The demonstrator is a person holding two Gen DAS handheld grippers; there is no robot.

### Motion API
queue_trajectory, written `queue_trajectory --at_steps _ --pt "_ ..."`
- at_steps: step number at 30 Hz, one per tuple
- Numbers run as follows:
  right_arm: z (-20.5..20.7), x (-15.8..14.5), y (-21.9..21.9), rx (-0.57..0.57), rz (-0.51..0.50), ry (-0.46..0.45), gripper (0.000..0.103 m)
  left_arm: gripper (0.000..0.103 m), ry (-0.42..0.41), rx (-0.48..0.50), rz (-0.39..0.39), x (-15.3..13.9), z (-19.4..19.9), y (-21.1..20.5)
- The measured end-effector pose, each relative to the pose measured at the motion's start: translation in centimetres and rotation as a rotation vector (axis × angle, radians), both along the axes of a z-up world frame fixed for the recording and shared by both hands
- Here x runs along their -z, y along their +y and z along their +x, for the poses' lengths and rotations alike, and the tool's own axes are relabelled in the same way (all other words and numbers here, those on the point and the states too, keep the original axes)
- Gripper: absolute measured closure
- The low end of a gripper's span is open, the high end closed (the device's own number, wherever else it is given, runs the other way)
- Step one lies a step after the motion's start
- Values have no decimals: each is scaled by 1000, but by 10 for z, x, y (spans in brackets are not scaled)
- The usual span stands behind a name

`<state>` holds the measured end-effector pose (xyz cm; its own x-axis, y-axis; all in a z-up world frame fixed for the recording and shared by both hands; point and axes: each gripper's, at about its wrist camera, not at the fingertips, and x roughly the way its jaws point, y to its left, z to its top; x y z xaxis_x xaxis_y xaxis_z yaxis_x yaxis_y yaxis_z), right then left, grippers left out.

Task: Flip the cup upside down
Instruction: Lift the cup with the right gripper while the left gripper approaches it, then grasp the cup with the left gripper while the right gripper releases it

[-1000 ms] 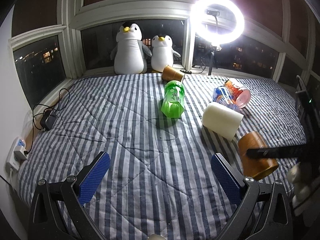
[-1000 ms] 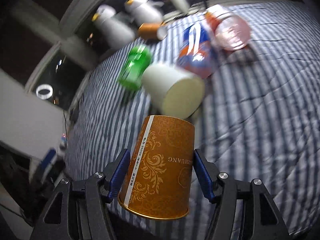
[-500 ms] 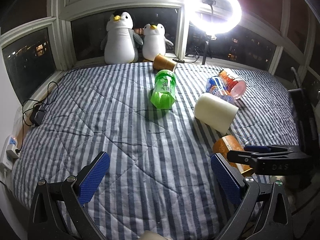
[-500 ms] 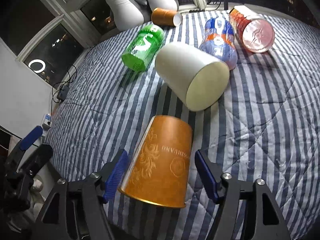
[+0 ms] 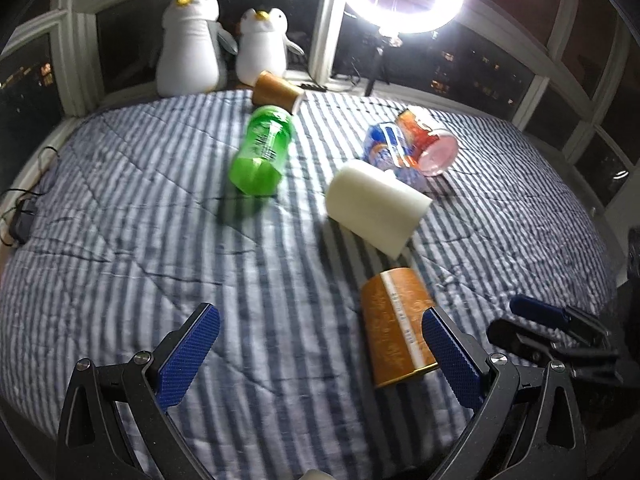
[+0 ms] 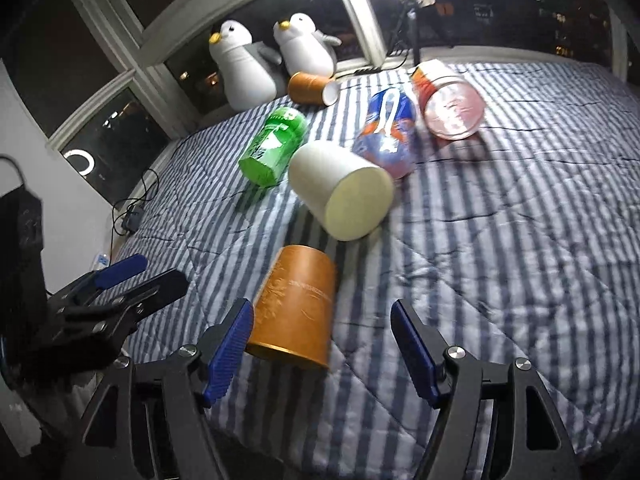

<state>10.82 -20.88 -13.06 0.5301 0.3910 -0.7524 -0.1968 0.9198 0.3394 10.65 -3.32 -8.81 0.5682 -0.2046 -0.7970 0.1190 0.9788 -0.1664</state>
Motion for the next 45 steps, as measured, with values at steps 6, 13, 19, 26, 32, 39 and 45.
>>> queue_trajectory --at_steps 6,13,19,26,32,39,45 --pt "-22 -6 -18 55 -41 -51 35 1 113 36 -58 12 23 -16" --pt "-43 -7 -34 101 -79 -85 36 1 230 68 -85 34 45 -32" --pt "-58 -5 -40 145 -147 -111 36 1 270 73 -92 47 59 -48" --pt "-75 -8 -38 182 -223 -162 36 4 296 87 -62 56 70 -64" --pt "-80 -11 -40 194 -243 -186 36 9 322 98 -55 64 76 -72" --pt "-84 -11 -45 204 -244 -188 36 22 353 104 -42 76 81 -77" --pt "-83 -11 -47 209 -245 -190 36 36 362 115 -36 83 82 -83"
